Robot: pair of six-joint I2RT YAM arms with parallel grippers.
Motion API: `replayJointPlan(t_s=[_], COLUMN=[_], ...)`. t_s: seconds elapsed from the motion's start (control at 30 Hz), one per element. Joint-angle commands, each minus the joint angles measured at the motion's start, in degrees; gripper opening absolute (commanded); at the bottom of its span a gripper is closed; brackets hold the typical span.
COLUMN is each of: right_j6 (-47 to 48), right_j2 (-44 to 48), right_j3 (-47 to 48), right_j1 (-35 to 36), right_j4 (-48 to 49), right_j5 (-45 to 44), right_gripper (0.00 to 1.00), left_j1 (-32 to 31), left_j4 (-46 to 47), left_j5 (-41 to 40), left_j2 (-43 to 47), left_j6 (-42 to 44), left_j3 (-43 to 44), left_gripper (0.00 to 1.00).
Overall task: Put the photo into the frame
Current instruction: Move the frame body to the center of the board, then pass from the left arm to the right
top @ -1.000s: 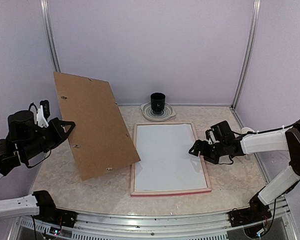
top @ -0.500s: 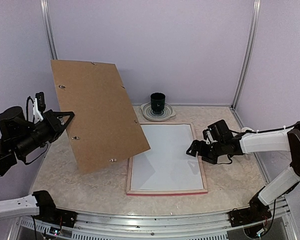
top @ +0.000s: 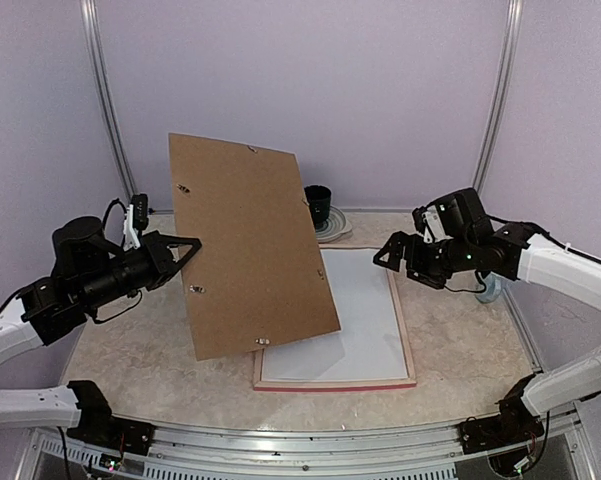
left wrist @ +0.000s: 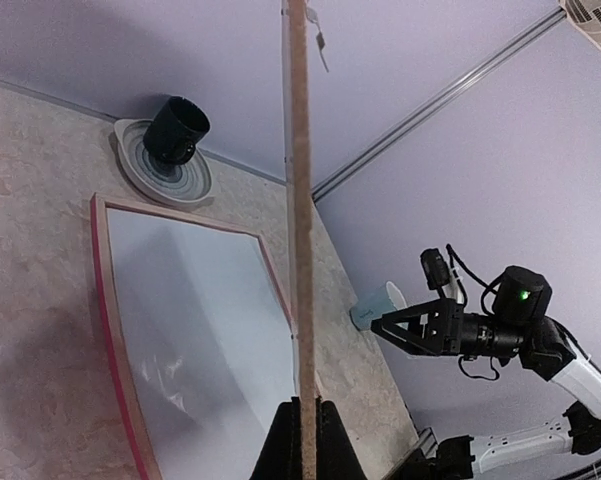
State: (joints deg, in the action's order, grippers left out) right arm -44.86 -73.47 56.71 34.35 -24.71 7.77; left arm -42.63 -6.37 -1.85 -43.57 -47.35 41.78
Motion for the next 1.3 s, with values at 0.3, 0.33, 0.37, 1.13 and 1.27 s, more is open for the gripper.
replayJointPlan(t_s=[0.3,0.33,0.37,1.13,1.27], right_j6=[1.9,2.1,2.4,14.1,16.7], right_j2=[9.6,9.5,9.3,8.4,9.4], right_j3=[8.5,9.0,9.4,2.5,-4.2], right_j1=[1.2,1.2,1.2,-0.4,-4.1], right_j4=[-5.9,-6.1,-6.3,-2.9,5.1], right_j5=[6.6,6.9,6.9,0.6,10.9], right_gripper=[0.99,0.99,0.99,0.99,0.99], left_j1=[9.1,9.3,9.4,9.5,9.2], left_j4=[35.4,36.2,37.1,64.8,70.4], left_j5=[22.7,23.4,24.1,33.8,35.5], left_j2=[-11.4,-12.0,-13.2,-28.9,-33.2], left_j6=[-7.6,-7.9,-8.1,-17.7,-19.9], left_j3=[-9.1,-9.1,-9.2,-12.9,-13.2], left_gripper=[0.0,0.0,0.0,0.0,0.0])
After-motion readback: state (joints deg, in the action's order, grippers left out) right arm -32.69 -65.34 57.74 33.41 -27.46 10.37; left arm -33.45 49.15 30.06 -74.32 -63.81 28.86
